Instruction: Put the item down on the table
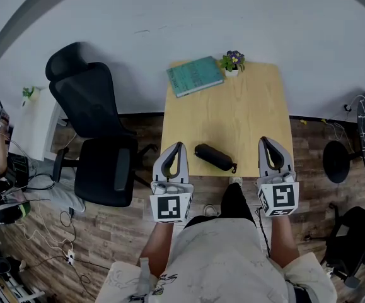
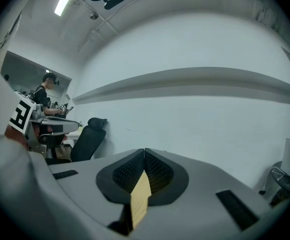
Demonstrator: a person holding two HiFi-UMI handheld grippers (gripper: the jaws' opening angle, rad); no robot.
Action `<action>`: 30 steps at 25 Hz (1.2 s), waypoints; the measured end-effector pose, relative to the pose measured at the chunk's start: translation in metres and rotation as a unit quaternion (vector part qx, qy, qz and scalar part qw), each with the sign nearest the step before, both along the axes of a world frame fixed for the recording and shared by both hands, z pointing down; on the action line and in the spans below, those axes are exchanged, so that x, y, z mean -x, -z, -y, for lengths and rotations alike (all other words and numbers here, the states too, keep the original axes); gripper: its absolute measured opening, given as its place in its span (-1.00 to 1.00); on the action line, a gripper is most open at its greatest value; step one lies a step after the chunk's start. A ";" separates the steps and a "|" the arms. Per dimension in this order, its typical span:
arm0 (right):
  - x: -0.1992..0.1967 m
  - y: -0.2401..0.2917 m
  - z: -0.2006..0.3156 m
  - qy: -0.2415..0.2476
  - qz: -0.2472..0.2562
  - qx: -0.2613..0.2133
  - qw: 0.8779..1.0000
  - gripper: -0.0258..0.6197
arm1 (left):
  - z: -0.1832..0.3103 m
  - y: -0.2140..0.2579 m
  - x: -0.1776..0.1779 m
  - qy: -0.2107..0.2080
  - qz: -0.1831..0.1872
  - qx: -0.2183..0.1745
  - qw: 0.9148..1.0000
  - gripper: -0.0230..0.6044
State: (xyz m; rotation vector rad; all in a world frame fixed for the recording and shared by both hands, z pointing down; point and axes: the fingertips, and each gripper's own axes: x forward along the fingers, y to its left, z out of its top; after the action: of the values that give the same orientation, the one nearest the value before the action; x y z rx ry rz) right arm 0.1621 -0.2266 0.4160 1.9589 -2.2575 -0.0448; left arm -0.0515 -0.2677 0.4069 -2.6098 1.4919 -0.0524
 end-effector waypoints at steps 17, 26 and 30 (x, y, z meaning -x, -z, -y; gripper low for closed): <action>0.002 0.002 0.001 -0.001 0.005 0.002 1.000 -0.87 | 0.001 -0.004 0.007 0.009 -0.005 0.017 1.000 -0.90; 0.007 -0.006 0.000 0.012 0.001 0.016 1.000 -0.87 | 0.000 -0.012 0.005 0.003 -0.002 0.025 1.000 -0.90; 0.009 -0.008 0.000 0.019 -0.001 0.022 1.000 -0.87 | -0.002 -0.014 0.007 0.006 -0.003 0.030 1.000 -0.90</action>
State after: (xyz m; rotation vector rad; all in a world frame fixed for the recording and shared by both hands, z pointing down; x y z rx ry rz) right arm 0.1526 -0.2263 0.4235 1.8933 -2.2746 -0.0009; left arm -0.0588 -0.2661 0.4213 -2.6491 1.5317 -0.0928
